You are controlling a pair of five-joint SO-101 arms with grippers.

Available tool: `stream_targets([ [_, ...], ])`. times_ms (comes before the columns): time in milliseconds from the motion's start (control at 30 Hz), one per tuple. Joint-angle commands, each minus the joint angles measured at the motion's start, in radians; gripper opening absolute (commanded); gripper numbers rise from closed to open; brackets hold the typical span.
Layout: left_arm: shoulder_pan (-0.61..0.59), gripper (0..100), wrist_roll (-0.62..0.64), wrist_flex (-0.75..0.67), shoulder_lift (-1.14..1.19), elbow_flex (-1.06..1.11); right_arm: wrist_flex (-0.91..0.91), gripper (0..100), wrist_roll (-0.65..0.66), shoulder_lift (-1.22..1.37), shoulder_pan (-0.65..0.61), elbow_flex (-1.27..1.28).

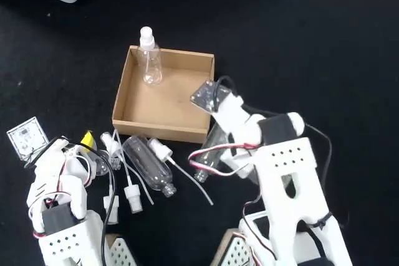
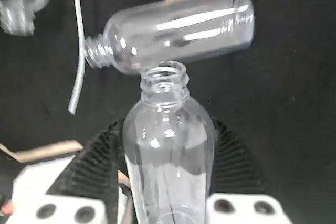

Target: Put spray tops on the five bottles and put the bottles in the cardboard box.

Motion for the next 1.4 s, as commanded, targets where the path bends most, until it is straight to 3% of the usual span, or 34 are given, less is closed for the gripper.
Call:
stream_targets([
  [0,-0.005,25,-0.006,-0.02,-0.009,-0.018,0.006,9.9,-0.127,-0.028,-0.083,-0.091],
  [133,-0.008,25,-0.006,-0.018,-0.009,-0.019,-0.008,9.9,-0.203,-0.028,-0.123,-0.101],
  [433,-0.01,24,-0.006,0.002,-0.008,-0.048,-0.012,9.9,-0.209,-0.147,-0.137,-0.091],
  [633,0.001,25,-0.006,0.112,-0.008,-0.16,-0.057,10.0,-0.21,-0.372,-0.038,-0.008],
  [867,0.004,25,-0.006,0.146,-0.002,-0.254,-0.167,9.9,-0.21,-0.41,0.032,0.119],
  [1033,0.093,24,-0.043,0.163,0.0,-0.306,-0.201,9.9,-0.216,-0.412,0.068,0.156],
  [1367,0.205,24,-0.091,0.201,0.132,-0.424,-0.33,9.9,-0.373,-0.412,0.152,0.228],
])
